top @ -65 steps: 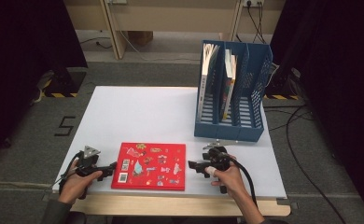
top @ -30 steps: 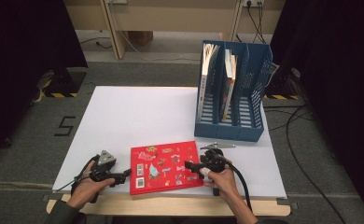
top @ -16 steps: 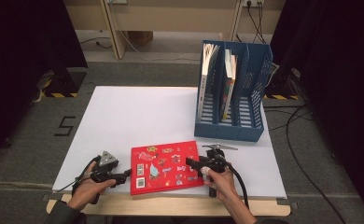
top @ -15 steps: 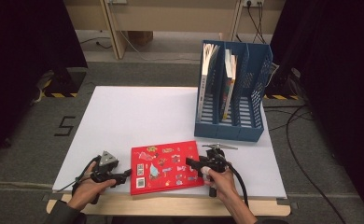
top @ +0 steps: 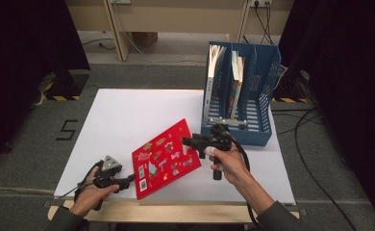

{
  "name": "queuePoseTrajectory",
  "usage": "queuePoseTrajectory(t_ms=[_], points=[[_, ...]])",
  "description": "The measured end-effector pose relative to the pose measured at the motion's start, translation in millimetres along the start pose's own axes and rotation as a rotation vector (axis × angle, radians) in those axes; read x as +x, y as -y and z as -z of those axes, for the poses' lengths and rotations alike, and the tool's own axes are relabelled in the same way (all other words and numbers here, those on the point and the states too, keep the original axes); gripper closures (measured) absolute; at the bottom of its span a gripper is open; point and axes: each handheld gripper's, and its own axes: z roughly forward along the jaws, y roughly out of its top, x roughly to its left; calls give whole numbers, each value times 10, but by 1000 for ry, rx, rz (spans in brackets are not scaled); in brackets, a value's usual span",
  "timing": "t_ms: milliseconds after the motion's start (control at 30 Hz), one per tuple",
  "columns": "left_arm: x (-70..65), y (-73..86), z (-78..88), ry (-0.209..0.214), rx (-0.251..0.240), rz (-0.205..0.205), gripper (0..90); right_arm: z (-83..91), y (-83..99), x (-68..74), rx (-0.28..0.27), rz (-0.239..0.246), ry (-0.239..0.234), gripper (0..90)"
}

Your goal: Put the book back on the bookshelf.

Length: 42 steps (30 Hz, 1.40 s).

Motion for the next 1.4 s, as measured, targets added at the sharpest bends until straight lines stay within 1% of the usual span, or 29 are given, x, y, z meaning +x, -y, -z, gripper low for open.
queuePoseTrajectory(t_ms=[33,67,167,233,300,333,367,400,433,467,500,567,633,700,733,767,800,833,900,1000,1033,1133,1200,1233,1267,1300,1333,1367,1400], points=[[7,0,-1,4,-2,2,333,-9,-66,73,14,19,-1,478],[8,0,-2,6,-4,5,330,-23,-141,153,35,51,2,473],[14,2,-5,8,-10,7,324,-54,-280,282,67,100,-22,470],[15,2,-6,11,-11,11,321,-78,-361,395,91,150,-30,471],[23,4,-5,11,-13,13,321,-102,-416,513,98,178,-48,485],[27,5,-5,14,-15,21,318,-114,-447,568,108,197,-48,486],[29,5,-6,13,-17,24,311,-131,-476,635,114,203,-44,487],[36,5,-8,1,-14,21,297,-142,-489,675,116,212,-46,488],[49,10,-20,-13,-17,26,246,-153,-511,725,127,235,-53,492],[72,12,-32,-8,-18,37,190,-167,-533,763,132,237,-56,508],[76,11,-33,-5,-18,36,181,-181,-550,798,134,233,-54,519],[67,12,-33,-11,-19,34,178,-197,-561,829,139,246,-38,531],[71,10,-34,-9,-18,33,177,-220,-548,833,156,247,-17,539],[71,12,-34,-9,-19,32,178,-250,-525,836,188,249,-12,582],[71,10,-34,-9,-17,31,177,-259,-525,844,182,260,-9,602],[73,10,-34,-8,-17,29,177,-270,-538,854,189,277,-15,606],[70,12,-35,-10,-19,30,176,-289,-552,855,206,282,-18,603],[68,11,-37,-11,-19,30,174,-317,-554,851,222,290,-5,593],[71,8,-37,-10,-16,26,171,-410,-519,827,288,299,8,589],[69,8,-39,-9,-17,26,169,-502,-506,813,328,308,-5,582],[68,9,-40,-9,-18,27,168,-506,-516,817,333,329,-1,584],[70,9,-40,-7,-19,27,164,-492,-515,815,342,357,14,597],[79,13,-36,-7,-21,31,156,-474,-523,773,337,372,9,622],[86,17,-35,-7,-24,37,142,-463,-529,739,338,370,5,636],[92,18,-33,1,-26,41,138,-450,-530,695,333,352,4,653],[93,16,-32,12,-30,49,129,-434,-531,648,334,365,5,663],[85,10,-36,24,-35,60,132,-412,-535,604,323,346,-2,676],[73,4,-41,32,-38,60,133,-389,-538,573,313,346,-14,681],[53,-1,-51,26,-34,51,148,-359,-553,549,316,345,-18,693]])
